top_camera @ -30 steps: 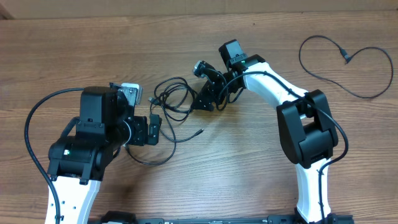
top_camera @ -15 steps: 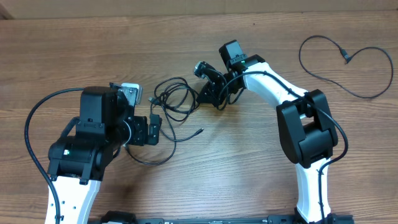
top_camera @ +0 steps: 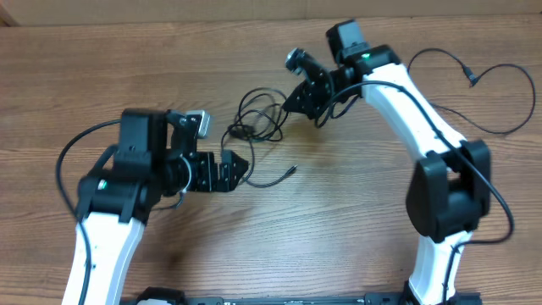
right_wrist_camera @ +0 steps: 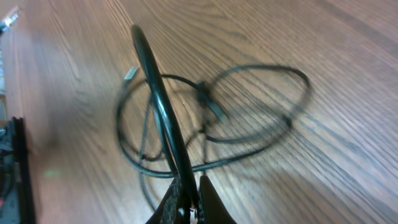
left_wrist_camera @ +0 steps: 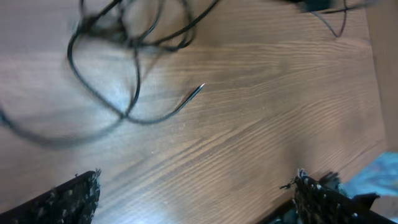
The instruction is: Untangle cables
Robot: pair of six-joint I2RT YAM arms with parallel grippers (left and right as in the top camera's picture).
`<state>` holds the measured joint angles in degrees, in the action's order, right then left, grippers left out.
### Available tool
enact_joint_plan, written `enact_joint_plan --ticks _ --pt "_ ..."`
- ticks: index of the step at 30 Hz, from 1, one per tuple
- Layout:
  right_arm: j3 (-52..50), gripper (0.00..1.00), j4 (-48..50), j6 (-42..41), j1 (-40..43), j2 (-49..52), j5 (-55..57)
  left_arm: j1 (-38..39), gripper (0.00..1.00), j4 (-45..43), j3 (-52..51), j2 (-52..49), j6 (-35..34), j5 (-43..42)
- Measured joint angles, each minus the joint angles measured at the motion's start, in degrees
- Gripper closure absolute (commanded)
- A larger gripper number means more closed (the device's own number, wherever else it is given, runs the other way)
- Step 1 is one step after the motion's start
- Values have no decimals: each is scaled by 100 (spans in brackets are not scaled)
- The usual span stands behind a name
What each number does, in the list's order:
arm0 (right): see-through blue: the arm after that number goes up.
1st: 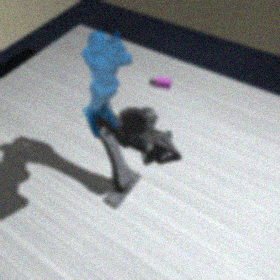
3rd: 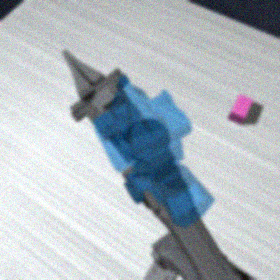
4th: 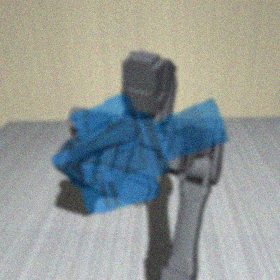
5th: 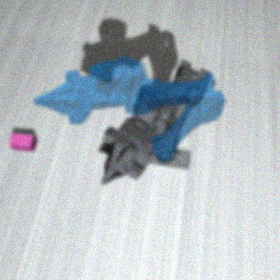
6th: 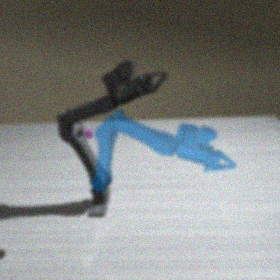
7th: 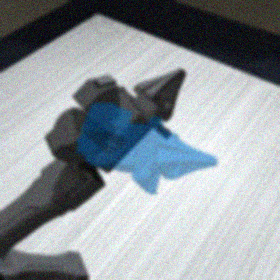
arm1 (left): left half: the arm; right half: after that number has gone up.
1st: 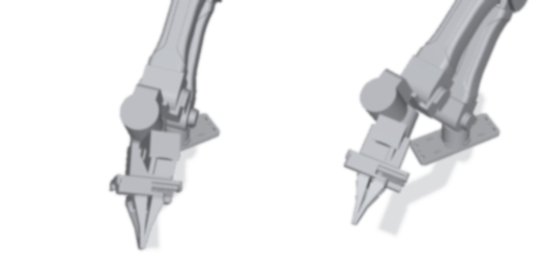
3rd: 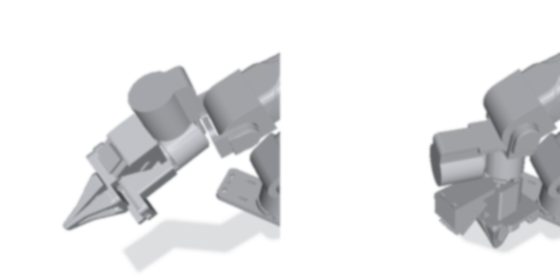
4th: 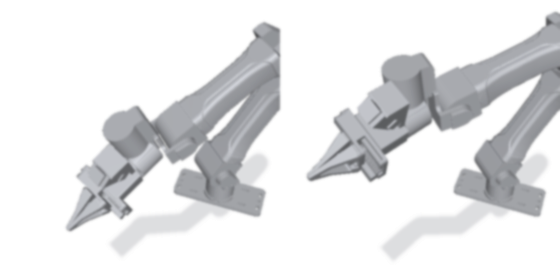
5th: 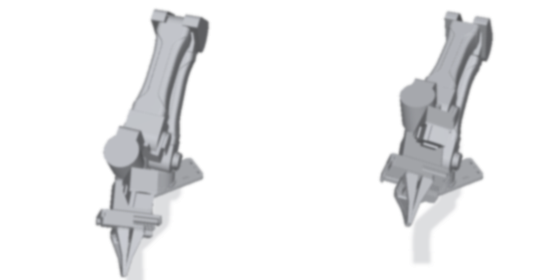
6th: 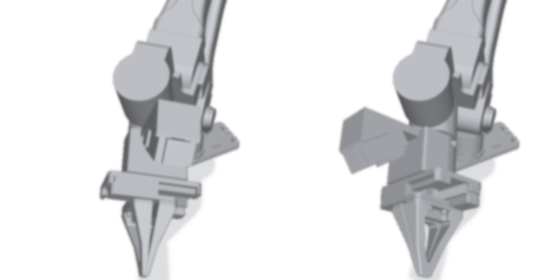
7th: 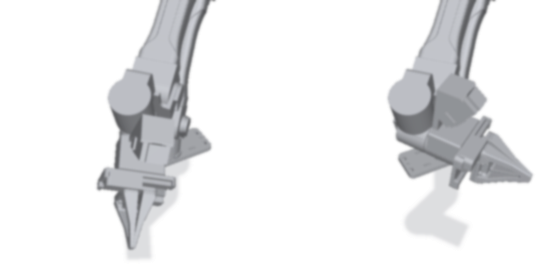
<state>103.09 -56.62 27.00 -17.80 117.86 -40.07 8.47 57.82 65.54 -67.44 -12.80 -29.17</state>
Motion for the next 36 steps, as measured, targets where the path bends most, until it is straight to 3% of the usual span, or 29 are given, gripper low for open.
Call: enact_joint_plan --ticks 8,18,25,28,30,36 --pt "13 96 -354 -85 31 -221 2 0 0 -776 -35 -1589 -474 -260" --pt "13 96 -610 -129 28 -221 0 0 0 -1993 -44 -2872 -2481 -522" --pt "13 96 -673 -133 31 -221 2 0 0 -2433 -52 -3136 -3971 -267" --pt "13 96 -699 -131 28 -221 4 -15 0 -2542 -52 -3136 -3904 -70" --pt "13 96 -702 -116 31 -221 2 -63 0 -2581 -52 -3136 -3506 -31" --pt "13 96 -706 -63 28 -221 15 -236 0 -2365 -52 -3136 -1340 87"
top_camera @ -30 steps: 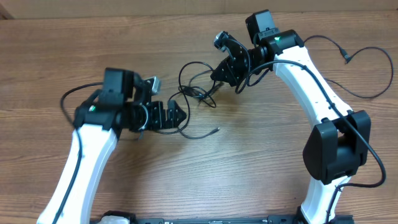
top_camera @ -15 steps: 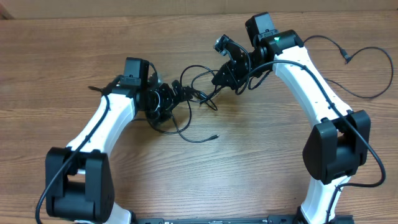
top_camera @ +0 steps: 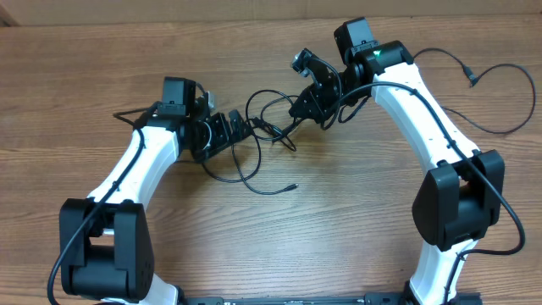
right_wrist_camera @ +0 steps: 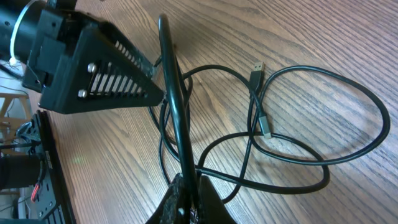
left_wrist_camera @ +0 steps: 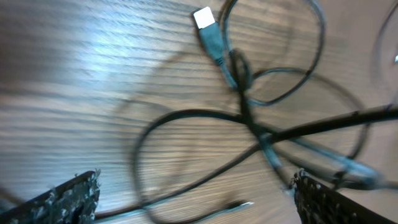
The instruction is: Untangle cables
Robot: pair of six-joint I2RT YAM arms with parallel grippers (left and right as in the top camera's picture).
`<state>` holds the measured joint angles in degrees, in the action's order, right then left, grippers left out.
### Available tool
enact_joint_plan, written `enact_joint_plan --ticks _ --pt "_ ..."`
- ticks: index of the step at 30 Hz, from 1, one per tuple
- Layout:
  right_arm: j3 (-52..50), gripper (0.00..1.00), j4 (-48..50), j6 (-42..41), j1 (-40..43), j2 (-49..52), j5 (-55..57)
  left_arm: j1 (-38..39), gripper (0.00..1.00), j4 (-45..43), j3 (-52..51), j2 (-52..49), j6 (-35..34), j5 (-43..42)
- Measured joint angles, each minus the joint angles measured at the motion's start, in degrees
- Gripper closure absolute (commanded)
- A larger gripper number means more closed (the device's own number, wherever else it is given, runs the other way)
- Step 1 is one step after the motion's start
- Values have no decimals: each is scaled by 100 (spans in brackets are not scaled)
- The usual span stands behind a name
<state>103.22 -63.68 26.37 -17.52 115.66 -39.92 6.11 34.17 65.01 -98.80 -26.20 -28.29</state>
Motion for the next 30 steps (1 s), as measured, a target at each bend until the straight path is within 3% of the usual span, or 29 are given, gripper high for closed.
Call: enact_joint_plan --ticks 6,11,20,22,23,25,30 --pt "0 96 -11 26 0 0 37 -26 0 315 -4 0 1840 1047" --pt "0 96 -20 26 2 0 44 -22 1 103 -7 0 3108 1445" --pt "0 96 -85 33 2 0 52 181 1 -417 -4 -411 4452 1596" --pt "0 96 -92 31 2 0 55 264 20 -400 -4 -734 4627 1539" --pt "0 96 -92 28 0 0 55 297 37 -393 -4 -881 4695 1475" --pt "0 96 -92 26 2 0 55 354 96 -490 24 -1025 4892 1364" --pt "0 96 -96 28 2 0 63 442 96 -553 22 -1117 4953 1266"
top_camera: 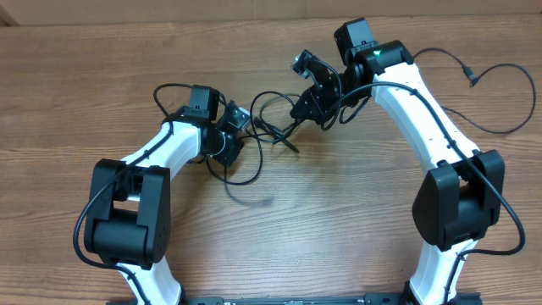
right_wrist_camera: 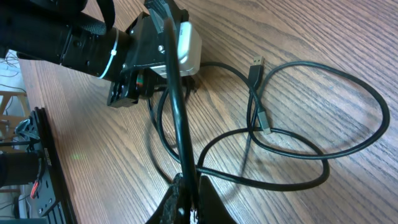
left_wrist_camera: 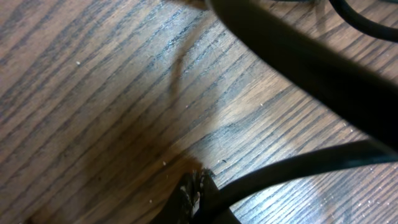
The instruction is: Untangle cables
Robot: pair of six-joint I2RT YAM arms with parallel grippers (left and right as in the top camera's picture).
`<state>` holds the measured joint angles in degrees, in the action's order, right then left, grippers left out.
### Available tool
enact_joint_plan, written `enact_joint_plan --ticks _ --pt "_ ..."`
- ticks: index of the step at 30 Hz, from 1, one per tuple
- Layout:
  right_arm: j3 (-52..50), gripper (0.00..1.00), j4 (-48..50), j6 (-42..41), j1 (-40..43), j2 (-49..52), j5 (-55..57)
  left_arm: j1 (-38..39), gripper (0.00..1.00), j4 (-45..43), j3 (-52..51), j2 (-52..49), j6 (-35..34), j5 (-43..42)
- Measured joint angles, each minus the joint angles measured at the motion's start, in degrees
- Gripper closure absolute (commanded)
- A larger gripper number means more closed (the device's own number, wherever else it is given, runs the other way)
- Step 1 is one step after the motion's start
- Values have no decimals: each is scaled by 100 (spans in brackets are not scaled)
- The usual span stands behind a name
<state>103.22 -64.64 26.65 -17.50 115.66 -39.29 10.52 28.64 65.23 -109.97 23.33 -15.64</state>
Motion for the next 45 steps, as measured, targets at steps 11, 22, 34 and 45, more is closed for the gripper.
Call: enact_joint_plan --ticks 11,22,34,45 --pt "0 96 -4 -50 0 0 33 0 96 1705 2308 72 -389 42" --pt "0 96 35 -245 7 -2 103 0 96 3390 4977 415 -647 133" --pt "0 96 -20 -1917 2225 -1193 2142 -225 96 3689 5176 538 -1539 2439" --pt "39 96 -498 -2192 5191 -2059 2280 -1886 96 3600 5248 1537 -2417 2653"
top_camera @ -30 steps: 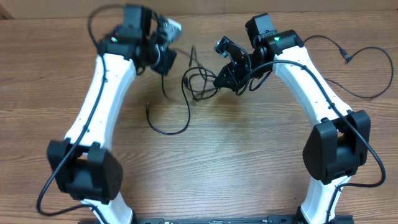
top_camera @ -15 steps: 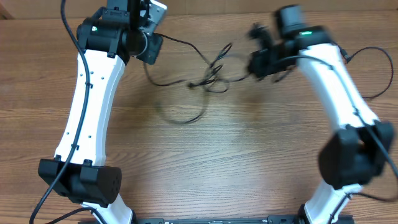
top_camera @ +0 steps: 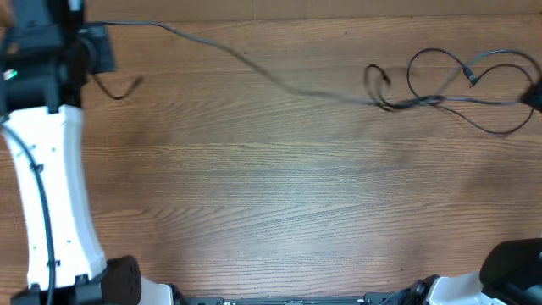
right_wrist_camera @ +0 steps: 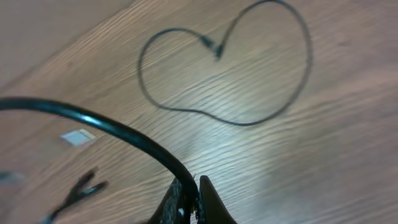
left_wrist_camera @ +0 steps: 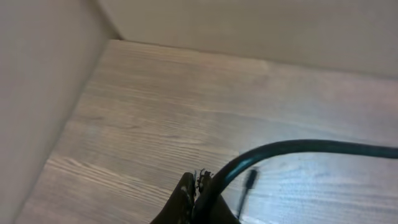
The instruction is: Untangle cables
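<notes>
One black cable (top_camera: 254,68) runs taut across the table's far side, from my left gripper (top_camera: 95,49) at the far left to a knot of loops (top_camera: 423,95) at the far right. In the left wrist view, my left gripper (left_wrist_camera: 200,194) is shut on that cable (left_wrist_camera: 298,148), and a loose plug end (left_wrist_camera: 247,180) hangs just past it. At the frame's right edge, my right gripper (top_camera: 536,97) is barely visible. Its wrist view shows the right gripper (right_wrist_camera: 189,198) shut on a black cable (right_wrist_camera: 118,127).
A thin cable loop (right_wrist_camera: 249,118) with a small plug (right_wrist_camera: 212,46) lies on the wood beyond the right gripper, and a blurred white USB plug (right_wrist_camera: 78,137) shows at the left. A short cable tail (top_camera: 127,87) hangs by the left arm. A wall borders the table's far-left corner (left_wrist_camera: 56,74).
Both arms have moved far apart, the left to the table's far-left corner and the right to the far-right edge. The cable between them is now stretched out, with the loops bunched at the right.
The right gripper held a cable over the tangle at mid-table while the left stood open nearby. The left then moved in beside the tangle and shut on a cable. Now the two grippers are at opposite ends, with one cable drawn taut between them.
</notes>
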Robot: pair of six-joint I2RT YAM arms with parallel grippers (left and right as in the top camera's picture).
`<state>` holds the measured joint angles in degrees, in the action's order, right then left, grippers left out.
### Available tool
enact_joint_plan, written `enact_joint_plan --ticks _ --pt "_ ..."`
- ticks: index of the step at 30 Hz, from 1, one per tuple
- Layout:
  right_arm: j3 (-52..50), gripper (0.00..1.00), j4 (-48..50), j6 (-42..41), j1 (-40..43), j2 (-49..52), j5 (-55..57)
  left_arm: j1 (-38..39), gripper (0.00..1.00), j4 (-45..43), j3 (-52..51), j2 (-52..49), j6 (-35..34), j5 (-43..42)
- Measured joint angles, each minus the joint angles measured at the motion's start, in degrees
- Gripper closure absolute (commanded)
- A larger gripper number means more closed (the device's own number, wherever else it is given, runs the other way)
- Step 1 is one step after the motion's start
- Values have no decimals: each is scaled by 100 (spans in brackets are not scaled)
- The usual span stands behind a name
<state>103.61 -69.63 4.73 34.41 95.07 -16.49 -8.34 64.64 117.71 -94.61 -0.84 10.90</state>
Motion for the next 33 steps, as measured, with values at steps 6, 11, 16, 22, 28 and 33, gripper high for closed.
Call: enact_joint_plan --ticks 6,11,16,22,28,33 --pt "-2 96 -7 26 223 0 -271 -107 96 2 22 127 -52 -426" --pt "0 96 48 66 157 0 -269 -105 96 -44 22 122 -76 -203" --pt "-2 96 55 85 195 0 98 -328 96 -68 22 122 -195 243" --pt "-2 96 57 -179 457 0 761 -638 96 -221 22 122 -249 396" --pt "0 96 101 -400 1318 0 804 -1213 96 -227 20 122 -470 442" --pt "-2 96 101 -457 1867 0 584 -1622 96 -232 20 122 -505 479"
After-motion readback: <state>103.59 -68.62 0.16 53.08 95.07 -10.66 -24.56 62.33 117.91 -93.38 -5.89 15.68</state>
